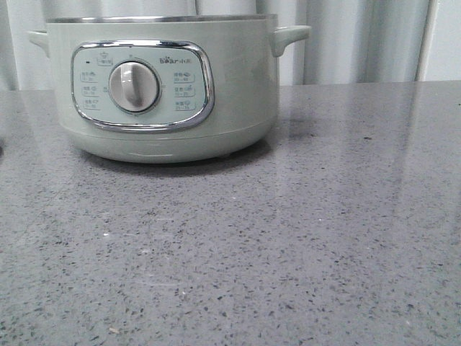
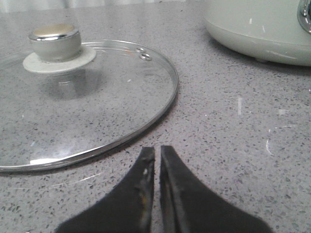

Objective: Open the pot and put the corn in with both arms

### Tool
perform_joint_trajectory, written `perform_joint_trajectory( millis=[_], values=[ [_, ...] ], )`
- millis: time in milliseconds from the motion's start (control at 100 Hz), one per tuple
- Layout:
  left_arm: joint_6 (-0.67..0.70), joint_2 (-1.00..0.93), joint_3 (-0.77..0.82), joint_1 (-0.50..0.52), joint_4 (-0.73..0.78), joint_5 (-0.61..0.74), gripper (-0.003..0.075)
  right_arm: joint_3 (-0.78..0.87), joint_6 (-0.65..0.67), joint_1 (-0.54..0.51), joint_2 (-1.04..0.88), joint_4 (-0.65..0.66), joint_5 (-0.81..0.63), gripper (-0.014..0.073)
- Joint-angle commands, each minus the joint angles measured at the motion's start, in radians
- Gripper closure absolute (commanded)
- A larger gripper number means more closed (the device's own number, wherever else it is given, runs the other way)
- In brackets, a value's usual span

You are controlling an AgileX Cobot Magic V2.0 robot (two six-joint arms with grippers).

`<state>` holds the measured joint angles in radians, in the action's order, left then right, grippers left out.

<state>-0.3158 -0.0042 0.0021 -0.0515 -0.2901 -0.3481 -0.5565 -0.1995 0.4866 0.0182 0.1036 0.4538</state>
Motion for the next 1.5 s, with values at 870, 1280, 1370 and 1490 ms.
perform_joint_trajectory(
  millis=[870, 1280, 1370, 1490],
  values=[
    [0.009, -0.034, 0.007, -0.007, -0.005, 0.021, 0.0741, 0.539, 0.087, -0.462, 0.011, -0.109, -0.392, 0.0640],
    [0.009, -0.034, 0.007, -0.007, -0.005, 0.021, 0.0741, 0.587, 0.087, -0.515, -0.049, -0.104, -0.159, 0.0640],
    [0.009, -0.034, 0.007, -0.007, -0.005, 0.021, 0.0741, 0.587, 0.087, -0.515, -0.049, -0.104, -0.159, 0.0640],
    [0.009, -0.034, 0.007, -0.007, -0.005, 0.021, 0.0741, 0.587, 0.087, -0.515, -0.049, -0.104, -0.159, 0.0640]
  ],
)
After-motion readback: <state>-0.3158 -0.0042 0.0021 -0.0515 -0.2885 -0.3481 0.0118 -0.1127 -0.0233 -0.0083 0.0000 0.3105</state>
